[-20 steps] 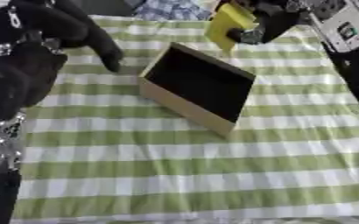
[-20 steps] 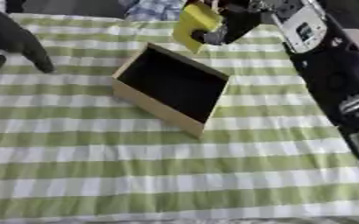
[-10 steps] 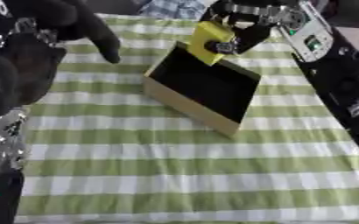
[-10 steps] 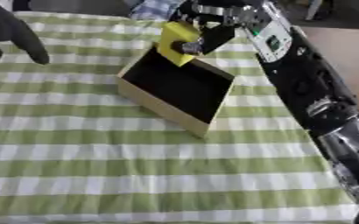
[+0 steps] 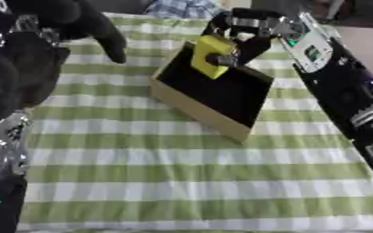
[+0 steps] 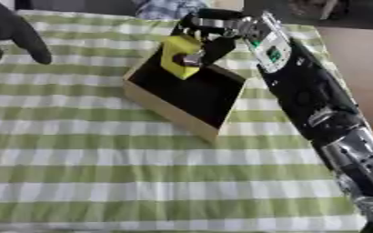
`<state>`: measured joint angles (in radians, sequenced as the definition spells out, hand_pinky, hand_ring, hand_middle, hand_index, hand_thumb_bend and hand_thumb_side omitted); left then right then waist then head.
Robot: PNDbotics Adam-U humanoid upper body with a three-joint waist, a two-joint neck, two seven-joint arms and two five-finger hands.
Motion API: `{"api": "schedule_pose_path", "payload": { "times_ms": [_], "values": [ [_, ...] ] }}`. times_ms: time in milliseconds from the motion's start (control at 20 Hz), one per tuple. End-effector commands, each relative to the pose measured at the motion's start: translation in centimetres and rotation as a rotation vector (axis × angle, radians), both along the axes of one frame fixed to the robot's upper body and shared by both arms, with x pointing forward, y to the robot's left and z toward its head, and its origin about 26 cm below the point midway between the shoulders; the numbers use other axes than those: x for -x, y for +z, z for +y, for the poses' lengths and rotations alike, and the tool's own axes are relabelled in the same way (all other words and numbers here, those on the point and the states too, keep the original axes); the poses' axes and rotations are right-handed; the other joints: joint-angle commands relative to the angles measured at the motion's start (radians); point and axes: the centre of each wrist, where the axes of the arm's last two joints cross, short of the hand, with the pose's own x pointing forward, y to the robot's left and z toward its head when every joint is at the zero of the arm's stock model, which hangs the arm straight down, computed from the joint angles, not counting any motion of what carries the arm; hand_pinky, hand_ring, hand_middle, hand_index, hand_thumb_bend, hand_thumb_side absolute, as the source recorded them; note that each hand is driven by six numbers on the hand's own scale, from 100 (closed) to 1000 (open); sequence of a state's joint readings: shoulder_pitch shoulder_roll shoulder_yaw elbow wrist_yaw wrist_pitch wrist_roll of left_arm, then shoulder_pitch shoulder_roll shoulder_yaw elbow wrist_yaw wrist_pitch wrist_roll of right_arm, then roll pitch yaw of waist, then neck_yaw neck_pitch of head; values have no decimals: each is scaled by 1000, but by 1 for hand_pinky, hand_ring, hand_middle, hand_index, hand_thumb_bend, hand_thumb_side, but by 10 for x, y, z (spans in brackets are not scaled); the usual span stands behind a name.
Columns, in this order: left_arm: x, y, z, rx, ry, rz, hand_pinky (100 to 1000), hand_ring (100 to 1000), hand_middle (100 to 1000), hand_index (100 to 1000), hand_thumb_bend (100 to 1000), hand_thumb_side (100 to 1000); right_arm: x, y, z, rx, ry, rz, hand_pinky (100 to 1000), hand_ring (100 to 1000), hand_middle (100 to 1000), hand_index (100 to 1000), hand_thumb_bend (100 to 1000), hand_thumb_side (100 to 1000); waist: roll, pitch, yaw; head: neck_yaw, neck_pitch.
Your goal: Pick up objects on the table and place them in the box.
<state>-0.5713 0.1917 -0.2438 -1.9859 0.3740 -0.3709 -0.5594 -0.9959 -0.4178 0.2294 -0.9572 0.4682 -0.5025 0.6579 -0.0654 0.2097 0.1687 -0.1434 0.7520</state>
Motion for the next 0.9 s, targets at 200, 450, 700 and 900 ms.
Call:
{"api": "schedule_pose_path", "payload": {
  "times_ms": [200, 450, 700, 900],
  "values": [
    [3, 8, -1, 2, -9, -32, 558, 651, 638, 786, 100, 659, -1, 5, 0, 173, 138, -40, 240, 573, 591, 764, 100, 577, 7, -13, -1, -4, -17],
    [3, 8, -1, -3, -10, -34, 557, 650, 639, 786, 100, 661, -1, 5, 3, 198, 138, -72, 386, 662, 642, 799, 100, 612, 7, -11, -1, -1, -17],
    [3, 8, -1, -8, -10, -37, 557, 650, 639, 786, 100, 664, 2, 12, 6, 281, 138, -150, 670, 850, 777, 852, 180, 660, 7, -11, -2, 2, -16],
    [3, 8, -1, -10, -9, -39, 557, 650, 640, 786, 100, 667, 7, 20, 10, 355, 139, -242, 840, 934, 837, 866, 284, 670, 7, -11, -3, 5, -14]
  ]
}}
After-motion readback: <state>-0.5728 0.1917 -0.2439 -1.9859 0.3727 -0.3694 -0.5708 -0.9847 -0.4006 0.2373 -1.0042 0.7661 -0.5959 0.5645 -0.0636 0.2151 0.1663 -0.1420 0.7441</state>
